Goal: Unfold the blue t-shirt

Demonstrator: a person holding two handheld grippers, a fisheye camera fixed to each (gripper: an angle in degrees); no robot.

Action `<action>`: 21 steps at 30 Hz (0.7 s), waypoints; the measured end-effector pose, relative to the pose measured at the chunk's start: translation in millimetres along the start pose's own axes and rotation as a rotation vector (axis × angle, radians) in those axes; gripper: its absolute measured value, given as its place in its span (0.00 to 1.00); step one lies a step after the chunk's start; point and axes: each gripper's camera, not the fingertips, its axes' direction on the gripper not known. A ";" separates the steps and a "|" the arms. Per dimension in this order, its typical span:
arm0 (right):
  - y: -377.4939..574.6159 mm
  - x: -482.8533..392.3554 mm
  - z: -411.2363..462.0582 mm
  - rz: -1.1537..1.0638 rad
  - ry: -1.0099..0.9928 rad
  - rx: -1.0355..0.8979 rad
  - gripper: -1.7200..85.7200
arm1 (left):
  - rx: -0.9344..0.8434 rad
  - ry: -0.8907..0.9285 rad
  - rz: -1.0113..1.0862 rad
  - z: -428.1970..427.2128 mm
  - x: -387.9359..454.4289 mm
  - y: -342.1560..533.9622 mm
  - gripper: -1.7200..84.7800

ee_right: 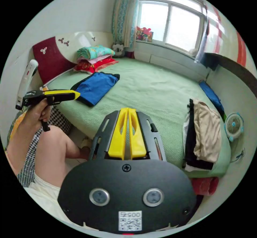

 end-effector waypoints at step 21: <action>-218.3 -184.3 249.7 -0.248 -0.180 -0.003 0.01 | 0.160 -0.100 -0.346 6.3 -269.2 -44.5 0.03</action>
